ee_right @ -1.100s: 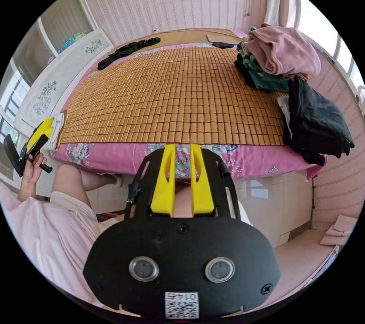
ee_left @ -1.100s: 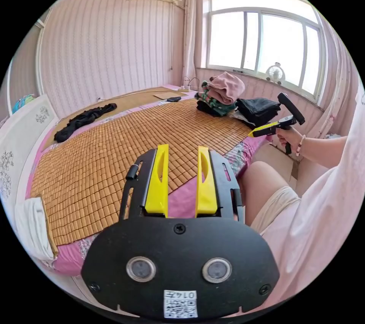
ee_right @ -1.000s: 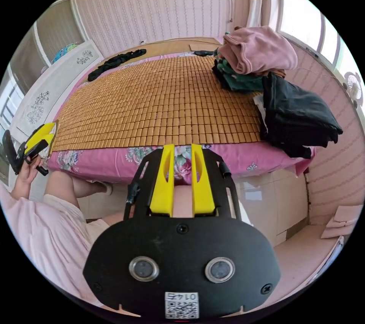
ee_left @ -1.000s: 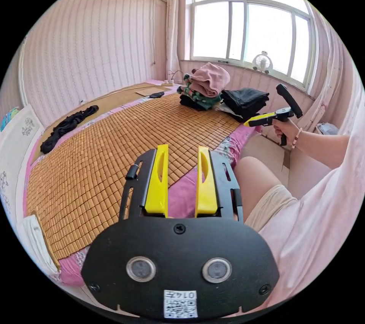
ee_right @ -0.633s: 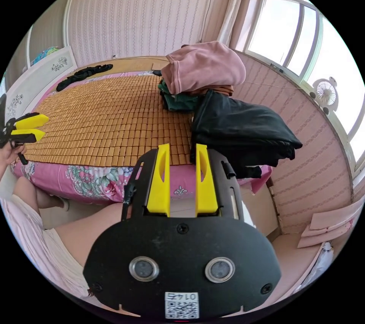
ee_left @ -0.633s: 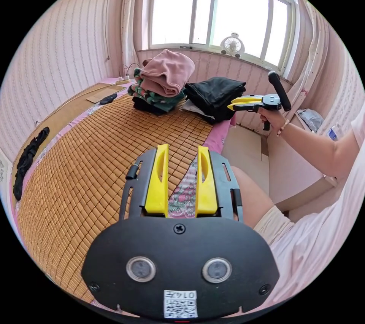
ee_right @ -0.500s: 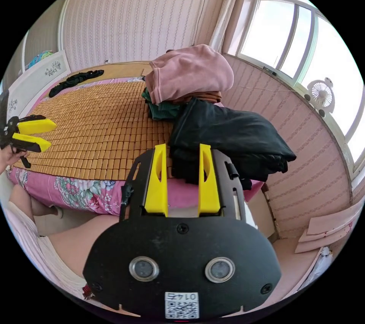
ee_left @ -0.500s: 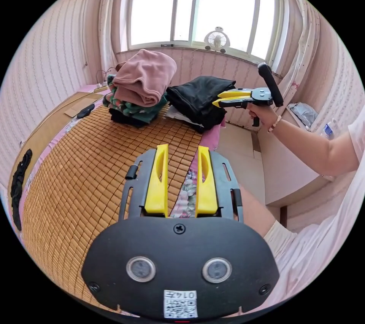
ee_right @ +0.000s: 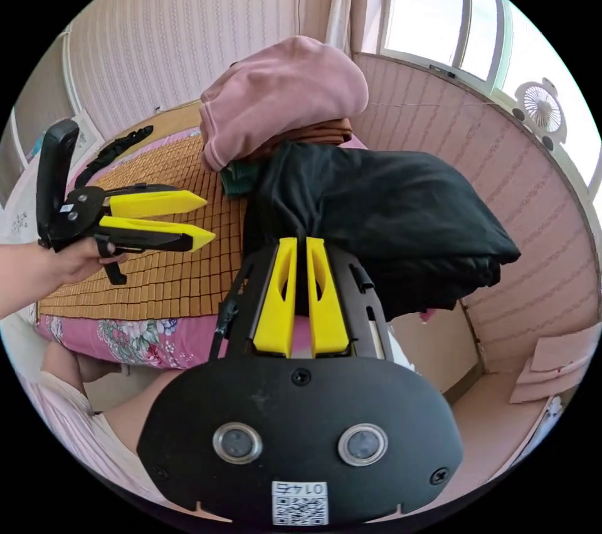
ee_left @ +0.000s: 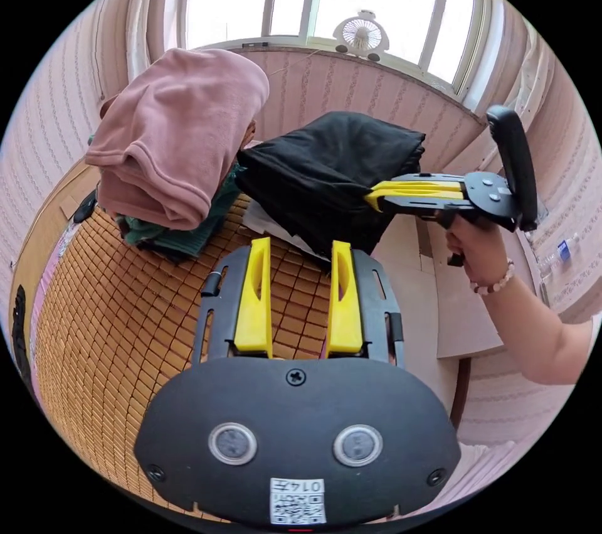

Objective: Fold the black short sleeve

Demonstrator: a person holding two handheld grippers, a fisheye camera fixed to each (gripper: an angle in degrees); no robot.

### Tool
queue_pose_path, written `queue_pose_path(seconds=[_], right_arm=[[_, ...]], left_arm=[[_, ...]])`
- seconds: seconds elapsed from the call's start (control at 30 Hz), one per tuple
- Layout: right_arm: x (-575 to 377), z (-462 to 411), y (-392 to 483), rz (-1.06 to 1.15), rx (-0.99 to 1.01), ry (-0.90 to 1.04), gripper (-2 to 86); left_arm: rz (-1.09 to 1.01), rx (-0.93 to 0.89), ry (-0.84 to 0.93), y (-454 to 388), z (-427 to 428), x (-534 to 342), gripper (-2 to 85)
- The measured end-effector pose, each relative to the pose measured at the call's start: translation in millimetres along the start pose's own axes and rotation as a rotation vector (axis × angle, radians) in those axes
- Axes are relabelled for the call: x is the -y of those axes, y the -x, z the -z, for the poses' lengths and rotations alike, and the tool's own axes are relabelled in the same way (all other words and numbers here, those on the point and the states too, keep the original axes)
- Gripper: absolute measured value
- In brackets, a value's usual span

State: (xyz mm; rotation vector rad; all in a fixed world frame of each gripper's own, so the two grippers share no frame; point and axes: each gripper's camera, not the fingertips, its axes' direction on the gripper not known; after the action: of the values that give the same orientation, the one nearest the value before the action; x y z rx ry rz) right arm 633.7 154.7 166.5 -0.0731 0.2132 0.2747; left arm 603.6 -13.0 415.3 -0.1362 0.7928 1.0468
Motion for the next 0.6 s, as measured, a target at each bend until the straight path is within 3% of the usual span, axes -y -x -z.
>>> queue_pose_path(seconds=[0.1, 0.23, 0.4, 0.5, 0.6], right_arm=[[-17, 22, -28, -0.033, 0.044, -0.05, 1.7], [-39, 35, -54, -0.051, 0.128, -0.071, 1.5], [-53, 50, -71, -0.056, 0.243, -0.145, 1.2], [-63, 66, -81, -0.083, 0.352, -0.209, 0.9], [-76, 92, -81, -0.094, 0.476, -0.308, 0.6]], left_arm=[[-0.053, -0.076, -0.068, 10, 5, 18, 13.8], [-0.134, 0.025, -0.07, 10, -6, 44, 14.2], [-0.268, 0.087, 0.071, -19, -43, 71, 13.7], [-0.144, -0.021, 0.127, -17, -42, 74, 5.8], [-0.138, -0.043, 0.028, -17, -1, 54, 0.5]])
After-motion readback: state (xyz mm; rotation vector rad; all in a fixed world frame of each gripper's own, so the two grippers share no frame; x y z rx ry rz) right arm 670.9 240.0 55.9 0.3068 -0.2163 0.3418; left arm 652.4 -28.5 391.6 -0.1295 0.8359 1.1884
